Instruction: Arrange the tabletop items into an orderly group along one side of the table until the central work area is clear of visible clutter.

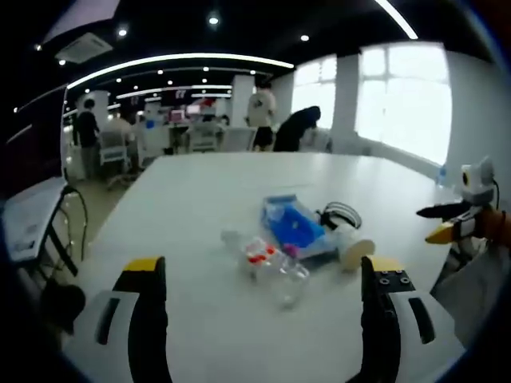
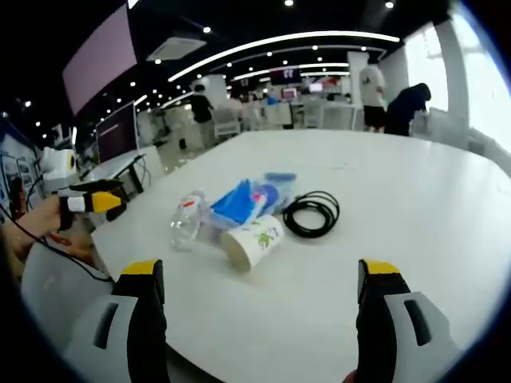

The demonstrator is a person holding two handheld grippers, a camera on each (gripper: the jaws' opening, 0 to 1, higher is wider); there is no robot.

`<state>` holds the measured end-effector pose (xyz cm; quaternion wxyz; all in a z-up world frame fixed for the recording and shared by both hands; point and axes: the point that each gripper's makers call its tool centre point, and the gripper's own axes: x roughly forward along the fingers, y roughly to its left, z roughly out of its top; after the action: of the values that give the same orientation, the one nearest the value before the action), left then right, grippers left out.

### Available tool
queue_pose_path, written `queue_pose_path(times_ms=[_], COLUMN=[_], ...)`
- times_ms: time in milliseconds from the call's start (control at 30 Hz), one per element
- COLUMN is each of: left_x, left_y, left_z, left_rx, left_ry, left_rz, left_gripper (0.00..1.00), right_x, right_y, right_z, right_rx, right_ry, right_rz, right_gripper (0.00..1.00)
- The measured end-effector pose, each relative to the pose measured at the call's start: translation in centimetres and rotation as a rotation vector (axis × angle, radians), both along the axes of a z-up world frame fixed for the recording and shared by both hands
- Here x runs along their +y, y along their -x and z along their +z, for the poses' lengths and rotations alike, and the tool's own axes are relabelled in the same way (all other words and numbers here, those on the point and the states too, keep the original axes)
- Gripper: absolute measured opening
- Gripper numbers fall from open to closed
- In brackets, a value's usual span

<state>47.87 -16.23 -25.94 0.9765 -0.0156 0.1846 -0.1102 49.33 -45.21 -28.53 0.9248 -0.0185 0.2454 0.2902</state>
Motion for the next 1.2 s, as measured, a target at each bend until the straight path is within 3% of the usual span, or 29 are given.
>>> queue_pose_path(times_ms=[700, 1200], left_x=[-0.11, 0.05], left_y=[0.07, -0.03], left_z=[-0.83, -0.70], left_rx=[0.041, 0.036], left_ry=[0.016, 0.029], left_rz=[-0.001, 0.010], left_gripper=[0.99, 0.99], right_x=[-0.07, 0.09], right_y=[0.14, 0.16], right_z=[-0.69, -0.76], right_rx=[0.019, 0.022], right_ry=[0.029, 0.035], right_rz=[0.010, 0.016], right_gripper=[1.00, 1.00])
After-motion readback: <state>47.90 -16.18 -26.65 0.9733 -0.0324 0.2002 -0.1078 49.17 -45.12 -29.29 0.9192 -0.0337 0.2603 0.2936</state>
